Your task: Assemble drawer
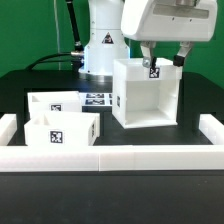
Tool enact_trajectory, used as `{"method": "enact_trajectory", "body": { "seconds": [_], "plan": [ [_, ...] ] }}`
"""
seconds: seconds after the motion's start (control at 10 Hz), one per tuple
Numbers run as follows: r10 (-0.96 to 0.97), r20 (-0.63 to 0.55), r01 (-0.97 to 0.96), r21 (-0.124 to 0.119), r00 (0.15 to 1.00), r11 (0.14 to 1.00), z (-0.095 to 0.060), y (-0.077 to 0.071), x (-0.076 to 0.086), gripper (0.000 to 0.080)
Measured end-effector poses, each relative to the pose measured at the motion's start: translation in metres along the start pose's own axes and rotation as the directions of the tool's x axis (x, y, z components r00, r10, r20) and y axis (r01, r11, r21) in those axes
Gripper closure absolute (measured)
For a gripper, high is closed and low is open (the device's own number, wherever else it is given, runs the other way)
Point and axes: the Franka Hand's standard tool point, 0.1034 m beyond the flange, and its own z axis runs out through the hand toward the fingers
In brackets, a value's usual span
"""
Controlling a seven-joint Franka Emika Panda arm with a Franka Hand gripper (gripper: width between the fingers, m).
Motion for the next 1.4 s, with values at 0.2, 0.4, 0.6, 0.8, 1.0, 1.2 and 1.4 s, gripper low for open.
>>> {"method": "enact_trajectory", "body": {
  "seconds": [0.2,0.4,0.6,0.8,1.0,1.2,1.4],
  "plan": [
    [0.138,0.000,-0.138,-0.002,0.990,0.990,-0.004,-0.007,-0.001,0.0150],
    [0.160,0.000,-0.160,0.007,0.987,0.987,-0.011,-0.020,-0.012,0.0150],
    [0.179,0.006,-0.179,0.031,0.984,0.983,-0.016,-0.034,-0.028,0.0150],
    [0.250,0.024,-0.251,0.090,0.968,0.964,-0.011,-0.046,-0.041,0.0150],
    [0.250,0.023,-0.251,0.090,0.968,0.964,-0.011,-0.045,-0.040,0.0150],
    [0.251,0.024,-0.252,0.091,0.968,0.963,-0.010,-0.046,-0.040,0.0150],
    [0.320,-0.009,-0.316,0.123,0.948,0.941,0.000,-0.055,-0.043,0.0150]
  ]
}}
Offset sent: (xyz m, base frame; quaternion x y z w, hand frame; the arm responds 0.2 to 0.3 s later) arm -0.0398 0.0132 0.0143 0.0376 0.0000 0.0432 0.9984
